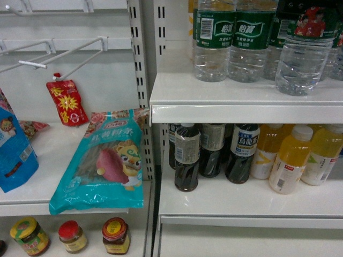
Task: Move water from second to third shelf
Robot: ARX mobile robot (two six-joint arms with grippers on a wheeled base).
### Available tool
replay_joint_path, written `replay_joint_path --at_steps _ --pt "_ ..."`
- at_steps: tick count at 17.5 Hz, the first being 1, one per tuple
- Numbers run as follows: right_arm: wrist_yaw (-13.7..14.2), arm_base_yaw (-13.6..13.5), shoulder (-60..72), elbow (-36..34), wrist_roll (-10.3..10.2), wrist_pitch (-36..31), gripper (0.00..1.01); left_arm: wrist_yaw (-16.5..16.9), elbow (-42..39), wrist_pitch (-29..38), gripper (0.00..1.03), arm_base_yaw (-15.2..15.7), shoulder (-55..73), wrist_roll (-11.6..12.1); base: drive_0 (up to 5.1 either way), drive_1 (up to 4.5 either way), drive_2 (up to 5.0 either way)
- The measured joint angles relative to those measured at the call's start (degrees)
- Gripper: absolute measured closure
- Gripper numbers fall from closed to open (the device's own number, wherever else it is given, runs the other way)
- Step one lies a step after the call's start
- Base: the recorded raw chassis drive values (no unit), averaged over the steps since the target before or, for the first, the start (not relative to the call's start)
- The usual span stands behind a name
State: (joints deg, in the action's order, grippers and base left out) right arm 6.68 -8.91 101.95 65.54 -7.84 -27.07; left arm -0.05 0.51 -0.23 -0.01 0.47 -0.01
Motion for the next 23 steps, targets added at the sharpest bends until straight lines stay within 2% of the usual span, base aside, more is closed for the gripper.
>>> replay_joint_path --at_steps 3,7,8,9,11,14,15,17,18,19,21,23 --pt "0.2 0.0 -0.9 -1.0 0.7 -0.5 0.03 0.0 0.0 0.0 0.05 0.0 0.0 0.0 0.0 0.00 0.0" --pt "1.3 -0.1 -2.6 -2.8 3.2 -2.1 0.03 0.0 0.0 0.0 0.05 0.0 0.0 0.0 0.0 0.00 0.0" --pt "1.6 -0.1 -3.4 -3.5 4.4 -2.5 0.03 0.0 0.0 0.0 0.05 0.0 0.0 0.0 0.0 0.00 0.0" --pt "2.3 -0.5 -5.6 -7.3 9.2 -5.0 0.03 0.0 0.0 0.0 0.05 0.0 0.0 0.0 0.0 0.00 0.0" --pt "1.4 -0.8 -12.2 -15.7 9.4 -9.1 0.03 0.0 0.0 0.0 0.05 0.0 0.0 0.0 0.0 0.00 0.0" --pt "1.3 0.0 -17.9 -22.1 9.1 -11.6 0.06 0.0 0.0 0.0 0.05 0.0 0.0 0.0 0.0 0.00 0.0" --pt "0.9 1.0 -21.7 -27.3 8.9 -15.7 0.18 0.0 0.0 0.0 0.05 0.0 0.0 0.0 0.0 0.00 0.0" --pt "-0.7 3.4 -34.5 -40.1 8.7 -13.6 0.44 0.0 0.0 0.0 0.05 0.0 0.0 0.0 0.0 0.00 0.0" --pt "-1.2 3.9 -37.5 -42.5 8.7 -12.5 0.49 0.0 0.0 0.0 0.05 0.0 0.0 0.0 0.0 0.00 0.0" --pt "-1.9 4.6 -42.7 -46.4 8.7 -9.9 0.59 0.0 0.0 0.0 0.05 0.0 0.0 0.0 0.0 0.00 0.0" --pt "-6.3 8.5 -57.4 -54.0 8.7 -1.0 0.81 0.0 0.0 0.0 0.05 0.0 0.0 0.0 0.0 0.00 0.0" --pt "-6.3 9.3 -71.5 -58.7 8.6 8.4 0.99 0.0 0.0 0.0 0.05 0.0 0.0 0.0 0.0 0.00 0.0"
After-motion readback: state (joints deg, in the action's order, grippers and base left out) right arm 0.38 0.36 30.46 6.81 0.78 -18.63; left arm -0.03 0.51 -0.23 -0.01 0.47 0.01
